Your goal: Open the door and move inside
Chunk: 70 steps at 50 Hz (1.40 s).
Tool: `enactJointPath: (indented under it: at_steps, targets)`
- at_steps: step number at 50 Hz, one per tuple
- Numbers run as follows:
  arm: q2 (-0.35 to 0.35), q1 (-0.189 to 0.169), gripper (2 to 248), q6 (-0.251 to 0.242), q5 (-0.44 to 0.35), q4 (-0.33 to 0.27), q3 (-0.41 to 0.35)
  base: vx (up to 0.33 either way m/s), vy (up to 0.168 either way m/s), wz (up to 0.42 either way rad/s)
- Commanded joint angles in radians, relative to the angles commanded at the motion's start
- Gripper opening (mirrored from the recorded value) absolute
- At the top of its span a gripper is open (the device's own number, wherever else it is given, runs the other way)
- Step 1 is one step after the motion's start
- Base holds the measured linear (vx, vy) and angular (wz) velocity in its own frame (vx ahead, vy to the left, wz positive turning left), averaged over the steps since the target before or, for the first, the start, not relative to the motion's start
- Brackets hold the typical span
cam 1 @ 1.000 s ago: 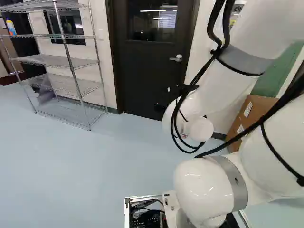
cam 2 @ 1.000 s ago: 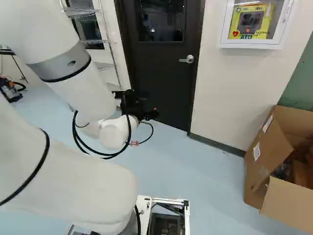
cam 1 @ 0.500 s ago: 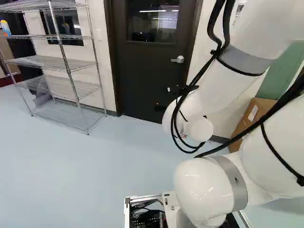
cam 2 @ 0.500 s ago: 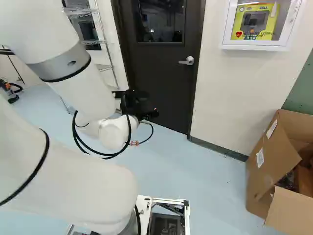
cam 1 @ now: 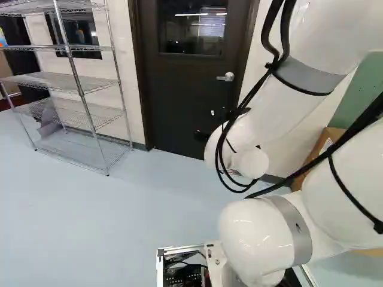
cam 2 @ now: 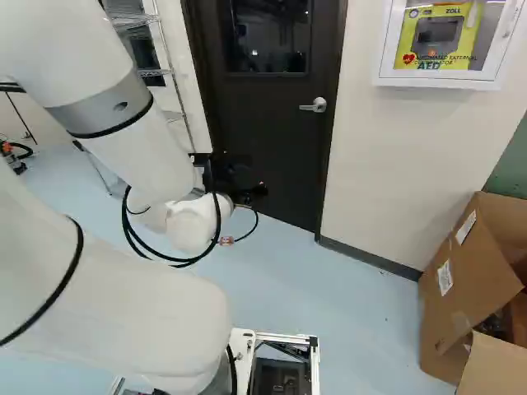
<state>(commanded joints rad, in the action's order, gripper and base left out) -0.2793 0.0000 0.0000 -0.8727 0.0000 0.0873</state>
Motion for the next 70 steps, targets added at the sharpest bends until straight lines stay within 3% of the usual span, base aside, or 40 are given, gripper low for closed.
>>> enactJointPath:
  at_steps: [18,39,70]
  targets:
    - [0.0,0.0,247,0.0,0.0,0.0,0.0,0.148,-0.008,-0.044]
    - [0.0,0.0,247,0.0,0.0,0.0,0.0,0.154,-0.051,-0.268]
    - [0.0,0.0,247,0.0,0.0,0.0,0.0,0.141,-0.002,-0.025]
